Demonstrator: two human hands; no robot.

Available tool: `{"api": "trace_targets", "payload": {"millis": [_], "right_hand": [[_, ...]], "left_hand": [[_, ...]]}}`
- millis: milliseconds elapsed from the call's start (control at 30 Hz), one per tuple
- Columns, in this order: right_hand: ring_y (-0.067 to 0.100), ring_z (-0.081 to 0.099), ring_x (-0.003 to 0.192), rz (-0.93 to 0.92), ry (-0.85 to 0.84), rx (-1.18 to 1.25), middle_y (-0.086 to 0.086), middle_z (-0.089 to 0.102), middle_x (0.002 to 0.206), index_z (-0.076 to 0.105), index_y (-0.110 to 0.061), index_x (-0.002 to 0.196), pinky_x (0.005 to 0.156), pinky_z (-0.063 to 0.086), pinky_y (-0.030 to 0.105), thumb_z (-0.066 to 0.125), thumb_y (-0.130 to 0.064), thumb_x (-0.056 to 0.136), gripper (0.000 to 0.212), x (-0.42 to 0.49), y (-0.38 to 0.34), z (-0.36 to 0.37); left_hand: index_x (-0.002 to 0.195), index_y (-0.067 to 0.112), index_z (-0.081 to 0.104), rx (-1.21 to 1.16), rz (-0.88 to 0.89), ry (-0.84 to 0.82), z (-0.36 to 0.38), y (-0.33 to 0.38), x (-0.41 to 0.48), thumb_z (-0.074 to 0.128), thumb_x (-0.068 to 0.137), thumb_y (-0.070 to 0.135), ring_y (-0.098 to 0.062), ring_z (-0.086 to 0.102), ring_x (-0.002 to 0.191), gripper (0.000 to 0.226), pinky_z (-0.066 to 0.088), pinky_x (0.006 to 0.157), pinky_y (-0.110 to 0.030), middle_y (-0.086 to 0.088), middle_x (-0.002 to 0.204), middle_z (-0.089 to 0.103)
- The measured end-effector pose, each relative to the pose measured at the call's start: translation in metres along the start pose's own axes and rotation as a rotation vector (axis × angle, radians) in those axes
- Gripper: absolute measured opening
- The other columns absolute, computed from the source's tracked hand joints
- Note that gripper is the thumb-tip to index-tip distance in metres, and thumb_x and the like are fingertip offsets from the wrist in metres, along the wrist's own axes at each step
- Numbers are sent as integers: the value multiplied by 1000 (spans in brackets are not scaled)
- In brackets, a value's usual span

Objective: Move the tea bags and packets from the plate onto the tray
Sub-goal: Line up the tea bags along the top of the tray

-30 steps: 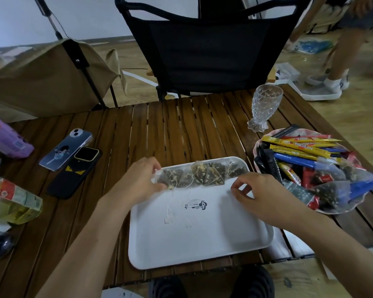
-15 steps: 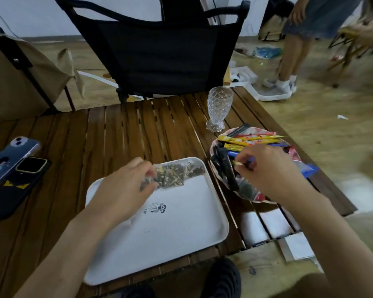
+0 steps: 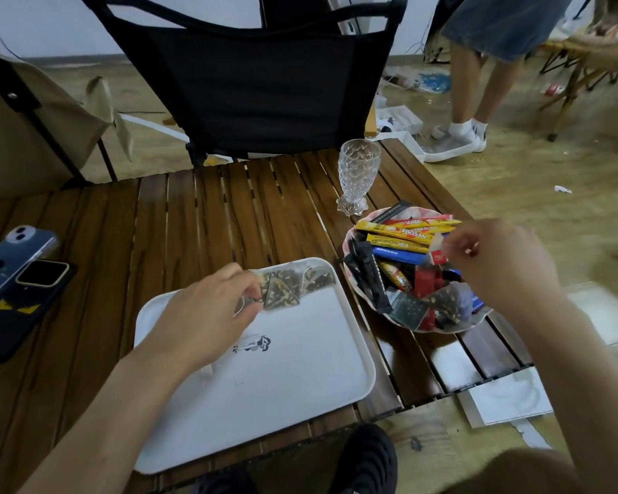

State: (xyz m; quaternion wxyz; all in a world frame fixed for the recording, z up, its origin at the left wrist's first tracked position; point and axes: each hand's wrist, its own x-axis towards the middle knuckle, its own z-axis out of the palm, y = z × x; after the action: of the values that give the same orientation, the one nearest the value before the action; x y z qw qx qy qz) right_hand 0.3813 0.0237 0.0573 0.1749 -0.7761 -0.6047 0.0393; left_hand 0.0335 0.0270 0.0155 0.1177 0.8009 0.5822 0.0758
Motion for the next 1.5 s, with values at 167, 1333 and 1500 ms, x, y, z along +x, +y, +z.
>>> {"api": "trace_targets", "payload": {"millis": [167, 1333, 1500], "right_hand": [[10, 61, 73, -297, 114, 195, -11, 67, 87, 73, -27, 90, 67, 54, 33, 68, -29, 91, 5, -14, -41, 7], [-3, 63, 74, -392, -461, 322, -20, 68, 79, 68, -36, 84, 66, 53, 18, 64, -35, 91, 9, -56, -110, 112], [-2, 63, 71, -402, -456, 316, -19, 67, 77, 65, -38, 78, 66, 52, 19, 64, -32, 91, 14, -53, -108, 110]], "left_hand": [[104, 36, 60, -5, -44, 9, -12, -10, -4, 56, 98, 44, -2, 58, 82, 11, 46, 64, -22, 18, 106, 54], [98, 24, 62, 70, 43, -260, 13, -4, -20, 66, 91, 31, -22, 61, 95, 11, 49, 71, -35, 1, 104, 66], [95, 33, 65, -112, -121, -341, -24, -35, -35, 72, 88, 39, -9, 60, 86, 12, 46, 66, -29, 13, 98, 64]]}}
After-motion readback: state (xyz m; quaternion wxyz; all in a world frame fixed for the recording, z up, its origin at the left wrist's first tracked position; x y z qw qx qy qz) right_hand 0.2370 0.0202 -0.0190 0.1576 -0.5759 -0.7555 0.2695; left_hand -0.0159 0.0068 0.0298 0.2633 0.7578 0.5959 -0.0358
